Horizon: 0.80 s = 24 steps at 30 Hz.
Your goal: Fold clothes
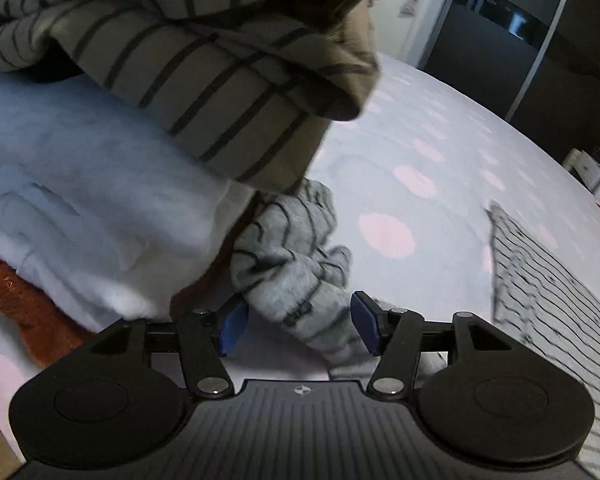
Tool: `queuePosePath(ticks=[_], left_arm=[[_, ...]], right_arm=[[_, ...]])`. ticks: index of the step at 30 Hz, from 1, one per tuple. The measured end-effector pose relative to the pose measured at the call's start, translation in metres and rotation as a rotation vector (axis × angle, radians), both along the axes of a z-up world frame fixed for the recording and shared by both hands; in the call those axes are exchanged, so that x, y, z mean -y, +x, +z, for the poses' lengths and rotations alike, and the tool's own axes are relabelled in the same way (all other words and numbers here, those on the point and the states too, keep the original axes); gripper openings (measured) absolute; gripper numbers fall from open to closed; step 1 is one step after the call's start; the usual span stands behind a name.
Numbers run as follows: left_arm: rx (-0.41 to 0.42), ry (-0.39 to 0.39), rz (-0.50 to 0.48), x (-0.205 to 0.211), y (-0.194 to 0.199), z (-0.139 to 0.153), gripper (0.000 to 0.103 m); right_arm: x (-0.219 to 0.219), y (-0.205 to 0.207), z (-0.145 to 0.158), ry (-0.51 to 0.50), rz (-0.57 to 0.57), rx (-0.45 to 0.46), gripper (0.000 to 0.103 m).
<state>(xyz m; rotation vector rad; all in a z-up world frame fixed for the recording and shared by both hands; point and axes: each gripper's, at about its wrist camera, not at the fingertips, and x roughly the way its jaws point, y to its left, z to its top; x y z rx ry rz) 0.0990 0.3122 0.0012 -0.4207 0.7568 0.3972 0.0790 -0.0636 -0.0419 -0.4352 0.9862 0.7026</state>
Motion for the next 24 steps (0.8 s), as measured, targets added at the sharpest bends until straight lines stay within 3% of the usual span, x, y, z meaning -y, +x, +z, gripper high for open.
queuePosePath(ticks=[2, 5, 6, 7, 11, 16, 24], left_arm=[[0.004, 0.001, 0.015, -0.002, 0.0, -0.002, 0.054], [0.017, -0.006, 0.007, -0.007, -0.001, -0.005, 0.029], [0.029, -0.012, -0.012, -0.008, -0.003, -0.005, 0.014], [0.041, -0.014, -0.028, -0.009, -0.005, -0.004, 0.006], [0.113, 0.037, -0.082, 0.003, -0.018, 0.016, 0.005], [0.236, 0.118, -0.122, 0.033, -0.051, 0.061, 0.004], [0.305, 0.257, 0.018, 0.042, -0.124, 0.123, 0.004]], right_arm=[[-0.005, 0.003, -0.003, 0.0, 0.009, -0.009, 0.059], [-0.01, 0.006, -0.003, 0.005, 0.015, -0.01, 0.06], [-0.011, 0.006, -0.003, 0.007, 0.016, -0.008, 0.06], [-0.012, 0.007, -0.003, 0.008, 0.016, -0.005, 0.062], [-0.012, 0.006, -0.003, 0.005, 0.013, -0.005, 0.062], [-0.006, 0.001, 0.0, 0.008, 0.003, 0.007, 0.063], [0.01, -0.005, 0.013, 0.027, -0.033, 0.041, 0.064]])
